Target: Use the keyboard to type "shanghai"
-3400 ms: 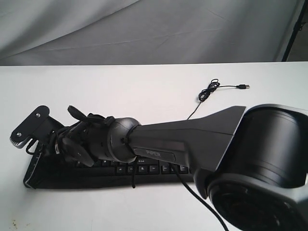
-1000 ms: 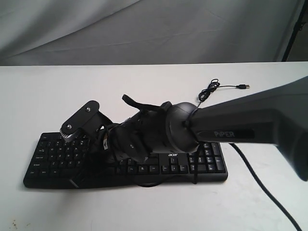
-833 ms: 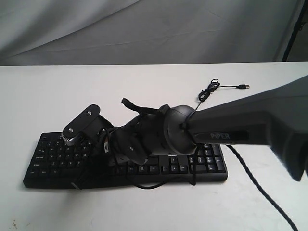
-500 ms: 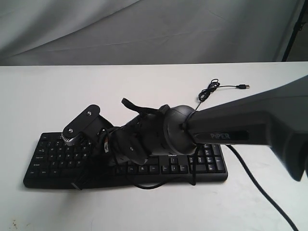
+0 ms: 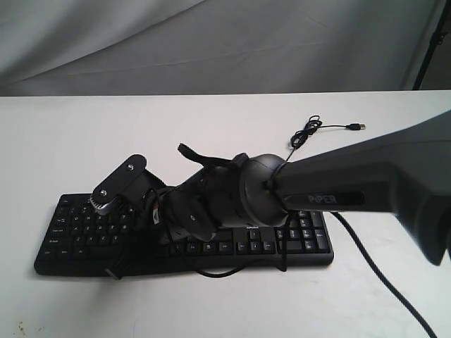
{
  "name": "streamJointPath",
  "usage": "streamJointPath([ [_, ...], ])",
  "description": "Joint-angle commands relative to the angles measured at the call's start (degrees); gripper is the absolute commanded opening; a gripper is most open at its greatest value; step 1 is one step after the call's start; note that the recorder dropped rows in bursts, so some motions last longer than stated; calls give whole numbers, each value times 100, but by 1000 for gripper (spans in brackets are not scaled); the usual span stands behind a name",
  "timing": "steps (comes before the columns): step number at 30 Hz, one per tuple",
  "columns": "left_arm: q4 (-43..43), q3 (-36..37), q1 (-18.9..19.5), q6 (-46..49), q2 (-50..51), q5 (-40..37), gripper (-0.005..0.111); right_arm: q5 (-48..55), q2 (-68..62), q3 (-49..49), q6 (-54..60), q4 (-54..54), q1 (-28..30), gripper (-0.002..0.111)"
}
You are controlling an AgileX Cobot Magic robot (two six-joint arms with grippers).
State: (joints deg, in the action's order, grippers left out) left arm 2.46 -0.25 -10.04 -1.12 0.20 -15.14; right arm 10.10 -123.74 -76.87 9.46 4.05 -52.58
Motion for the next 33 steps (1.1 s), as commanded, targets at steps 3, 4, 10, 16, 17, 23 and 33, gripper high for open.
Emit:
streamJointPath([
  [3, 27, 25, -20, -16, -20, 16, 0, -72, 2, -23, 107, -95, 4, 0],
  [4, 27, 25, -20, -16, -20, 16, 0, -166, 16, -23, 107, -109, 4, 0],
  [10, 27, 25, -20, -16, -20, 16, 0, -358, 54, -176, 121, -109, -32, 0],
  [16, 27, 25, -20, -16, -20, 16, 0, -319, -5, -433, 121, -109, -76, 0],
  [17, 27, 25, -20, -16, -20, 16, 0, -305, -18, -458, 121, -109, -86, 0],
  [23, 27, 25, -20, -16, -20, 16, 0, -434, -184, -458, 121, -109, -98, 0],
  [33, 27, 25, -20, -16, -20, 16, 0, -516, -267, -458, 121, -109, -98, 0],
])
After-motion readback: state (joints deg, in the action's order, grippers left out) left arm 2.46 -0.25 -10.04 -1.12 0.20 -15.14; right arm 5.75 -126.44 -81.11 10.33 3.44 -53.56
